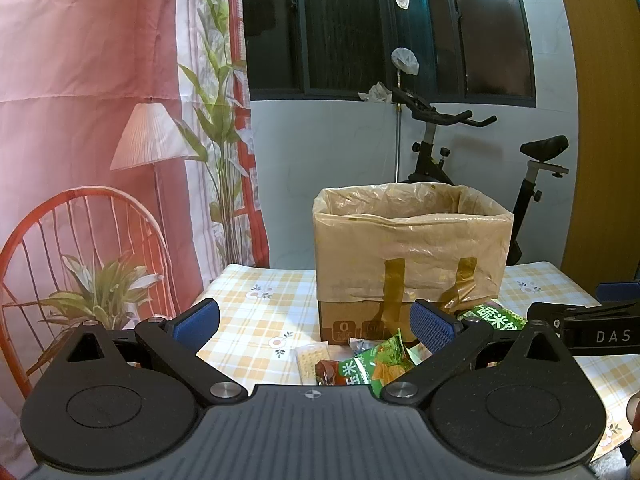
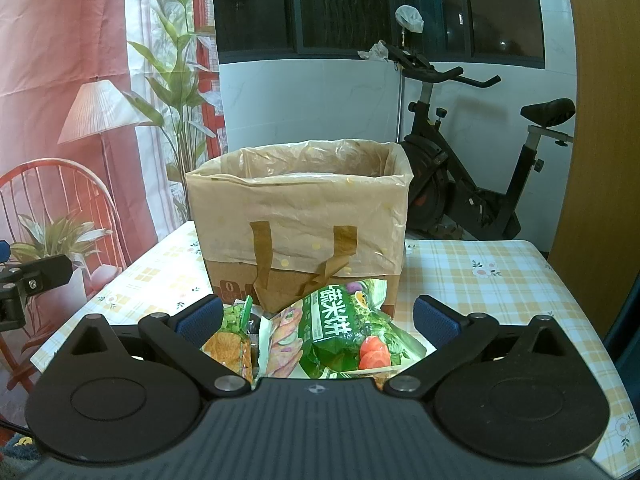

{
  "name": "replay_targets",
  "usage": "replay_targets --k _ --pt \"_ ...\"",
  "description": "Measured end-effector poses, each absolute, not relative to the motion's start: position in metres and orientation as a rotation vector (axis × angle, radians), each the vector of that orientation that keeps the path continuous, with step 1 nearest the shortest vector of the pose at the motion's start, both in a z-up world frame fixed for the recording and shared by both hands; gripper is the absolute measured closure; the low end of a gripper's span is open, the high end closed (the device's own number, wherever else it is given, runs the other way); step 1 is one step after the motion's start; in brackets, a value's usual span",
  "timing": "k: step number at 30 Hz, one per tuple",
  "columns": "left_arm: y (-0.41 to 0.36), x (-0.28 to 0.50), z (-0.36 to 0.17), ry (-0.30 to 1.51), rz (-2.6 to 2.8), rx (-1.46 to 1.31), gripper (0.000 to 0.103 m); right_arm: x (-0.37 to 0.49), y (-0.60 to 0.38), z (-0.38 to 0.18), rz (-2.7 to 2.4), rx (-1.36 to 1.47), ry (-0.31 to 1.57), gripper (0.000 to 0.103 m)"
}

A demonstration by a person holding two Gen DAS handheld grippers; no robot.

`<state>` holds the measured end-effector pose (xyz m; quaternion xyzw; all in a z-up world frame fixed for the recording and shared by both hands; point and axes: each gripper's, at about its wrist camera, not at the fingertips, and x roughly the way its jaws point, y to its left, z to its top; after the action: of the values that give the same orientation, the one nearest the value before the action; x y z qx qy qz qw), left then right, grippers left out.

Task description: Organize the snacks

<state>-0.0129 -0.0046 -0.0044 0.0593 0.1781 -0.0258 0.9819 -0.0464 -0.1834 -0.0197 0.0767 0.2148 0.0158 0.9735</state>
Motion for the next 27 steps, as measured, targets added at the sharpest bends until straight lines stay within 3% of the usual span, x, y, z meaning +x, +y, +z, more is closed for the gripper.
replay_targets --k 13,27 --pt "0.009 0.020 -0.030 0.456 -0.081 0.037 0.001 -0.047 -0.188 -0.042 0.026 0.166 0.401 0.000" --pt "0.001 0.073 -0.110 0.776 -0.244 -0.040 0.007 -0.026 -0.195 -0.095 -0.006 0.106 0.497 0.000"
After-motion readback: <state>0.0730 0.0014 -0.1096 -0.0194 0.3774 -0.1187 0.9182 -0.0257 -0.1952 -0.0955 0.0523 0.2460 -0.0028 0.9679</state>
